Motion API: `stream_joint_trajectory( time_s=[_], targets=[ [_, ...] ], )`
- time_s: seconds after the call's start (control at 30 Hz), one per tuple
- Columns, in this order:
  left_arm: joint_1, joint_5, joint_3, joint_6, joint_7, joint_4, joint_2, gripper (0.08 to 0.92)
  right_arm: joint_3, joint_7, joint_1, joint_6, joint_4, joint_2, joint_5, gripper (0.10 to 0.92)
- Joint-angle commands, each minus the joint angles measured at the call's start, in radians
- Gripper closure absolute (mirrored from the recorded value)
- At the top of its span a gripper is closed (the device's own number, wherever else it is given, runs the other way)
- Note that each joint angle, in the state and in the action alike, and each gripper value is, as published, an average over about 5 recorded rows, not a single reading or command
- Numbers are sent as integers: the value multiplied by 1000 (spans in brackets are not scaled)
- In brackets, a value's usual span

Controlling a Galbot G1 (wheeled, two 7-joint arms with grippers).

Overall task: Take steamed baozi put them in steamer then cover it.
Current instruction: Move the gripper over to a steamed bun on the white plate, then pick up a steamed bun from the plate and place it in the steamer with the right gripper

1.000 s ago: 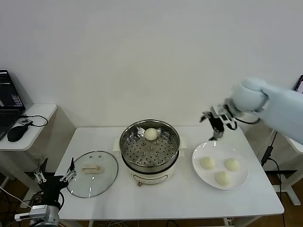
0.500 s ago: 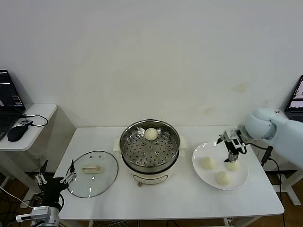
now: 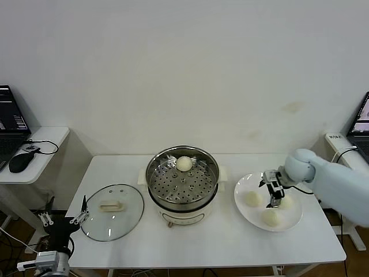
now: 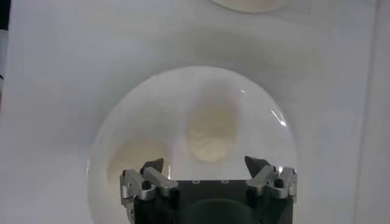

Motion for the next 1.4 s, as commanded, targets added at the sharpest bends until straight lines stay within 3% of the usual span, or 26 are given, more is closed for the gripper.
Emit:
stream_joint_trajectory(
  time_s=[0.03,0.5,0.87,1.17,1.4],
  targets=[
    [0,-1,-2,-1,-1,3,1,177,42,15,-57,-3,-96,99,-34,203],
    [-6,-3,-5,-3,-4,20,-1,177,67,18,-71,-15,-130,119,-81,339],
    [-6,-3,-6,-4,-4,21,-4,177,34,-22,23,-16,-64,59,-32,462],
    [-6,-6,-9,-3,-3,16,4,177,-139,-54,406,-67,102,-45,208,477],
    [-12,-6,-2,1,-1,5,10,177,-342,-5,749,-150,175,74,449,464]
  ],
)
